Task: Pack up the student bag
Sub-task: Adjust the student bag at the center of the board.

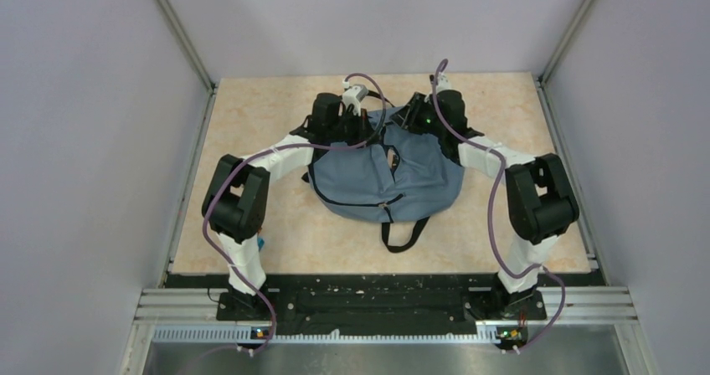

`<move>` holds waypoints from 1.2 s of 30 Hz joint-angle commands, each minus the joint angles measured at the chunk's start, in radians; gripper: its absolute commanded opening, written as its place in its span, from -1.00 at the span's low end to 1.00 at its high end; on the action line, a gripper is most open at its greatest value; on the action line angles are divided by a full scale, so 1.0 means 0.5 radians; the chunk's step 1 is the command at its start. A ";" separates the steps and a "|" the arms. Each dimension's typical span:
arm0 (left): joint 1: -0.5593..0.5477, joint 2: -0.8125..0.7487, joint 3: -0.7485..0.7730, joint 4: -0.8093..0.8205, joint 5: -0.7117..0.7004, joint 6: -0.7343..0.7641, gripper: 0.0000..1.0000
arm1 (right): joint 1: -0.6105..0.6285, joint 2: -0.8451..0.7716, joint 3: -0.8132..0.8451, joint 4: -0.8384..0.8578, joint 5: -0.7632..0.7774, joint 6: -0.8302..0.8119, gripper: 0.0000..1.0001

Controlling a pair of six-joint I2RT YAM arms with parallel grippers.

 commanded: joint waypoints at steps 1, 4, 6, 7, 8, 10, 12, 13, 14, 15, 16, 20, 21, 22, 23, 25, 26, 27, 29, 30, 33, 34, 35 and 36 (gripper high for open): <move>-0.018 -0.115 -0.027 0.095 0.113 0.004 -1.00 | -0.010 0.055 0.130 0.073 -0.063 0.010 -0.44; -0.018 -0.115 -0.031 0.095 0.101 0.004 -1.00 | -0.010 0.081 0.157 0.059 -0.109 0.008 -0.73; -0.018 -0.118 -0.029 0.094 0.094 -0.003 -1.00 | -0.010 0.076 0.153 0.061 -0.133 0.007 -0.93; -0.017 -0.120 -0.032 0.092 0.092 -0.011 -1.00 | -0.010 0.066 0.138 0.064 -0.138 0.003 -1.00; -0.017 -0.125 -0.031 0.090 0.089 -0.022 -0.91 | -0.010 0.044 0.121 0.074 -0.140 -0.002 -1.00; -0.016 -0.143 -0.040 0.081 0.085 -0.063 -0.57 | -0.009 -0.010 0.054 0.108 -0.139 -0.022 -1.00; -0.017 -0.182 -0.068 0.096 0.086 -0.122 -0.22 | -0.010 -0.086 -0.020 0.136 -0.135 -0.032 -1.00; -0.015 -0.211 -0.094 0.121 0.079 -0.154 -0.11 | -0.010 -0.121 -0.056 0.145 -0.136 -0.038 -1.00; -0.011 -0.240 -0.122 0.156 0.067 -0.192 0.01 | -0.008 -0.152 -0.092 0.151 -0.140 -0.043 -1.00; -0.010 -0.270 -0.158 0.190 0.051 -0.236 0.09 | -0.010 -0.179 -0.129 0.156 -0.148 -0.042 -1.00; -0.004 -0.294 -0.180 0.218 0.037 -0.282 0.15 | -0.010 -0.207 -0.167 0.163 -0.158 -0.041 -1.00; 0.050 -0.311 -0.217 0.361 0.000 -0.557 0.25 | -0.007 -0.333 -0.330 0.179 -0.172 -0.038 -1.00; 0.069 -0.290 -0.224 0.417 0.015 -0.641 0.30 | -0.006 -0.363 -0.372 0.178 -0.175 -0.035 -1.00; 0.085 -0.258 -0.230 0.488 0.026 -0.720 0.34 | -0.004 -0.391 -0.417 0.181 -0.182 -0.030 -1.00; 0.098 -0.216 -0.230 0.555 0.041 -0.794 0.36 | 0.000 -0.419 -0.456 0.188 -0.189 -0.024 -1.00; 0.112 -0.121 -0.208 0.672 0.086 -0.925 0.38 | 0.022 -0.457 -0.522 0.189 -0.187 -0.033 -1.00; 0.111 -0.072 -0.183 0.695 0.093 -0.961 0.40 | 0.032 -0.467 -0.531 0.177 -0.181 -0.046 -1.00; 0.111 -0.027 -0.147 0.695 0.098 -0.984 0.41 | 0.046 -0.469 -0.533 0.159 -0.180 -0.060 -1.00; 0.106 0.036 -0.085 0.663 0.101 -0.999 0.43 | 0.066 -0.465 -0.538 0.150 -0.181 -0.074 -1.00; 0.102 0.051 -0.065 0.633 0.087 -0.991 0.44 | 0.076 -0.464 -0.539 0.150 -0.179 -0.078 -1.00; 0.091 0.054 -0.010 0.481 0.022 -0.903 0.46 | 0.106 -0.461 -0.526 0.143 -0.154 -0.102 -1.00; 0.087 0.052 0.000 0.450 0.011 -0.881 0.46 | 0.115 -0.456 -0.517 0.132 -0.143 -0.114 -1.00; 0.084 0.051 0.007 0.422 0.003 -0.863 0.46 | 0.125 -0.451 -0.508 0.121 -0.131 -0.125 -1.00; 0.081 0.051 0.016 0.399 -0.007 -0.850 0.46 | 0.132 -0.441 -0.500 0.115 -0.122 -0.133 -1.00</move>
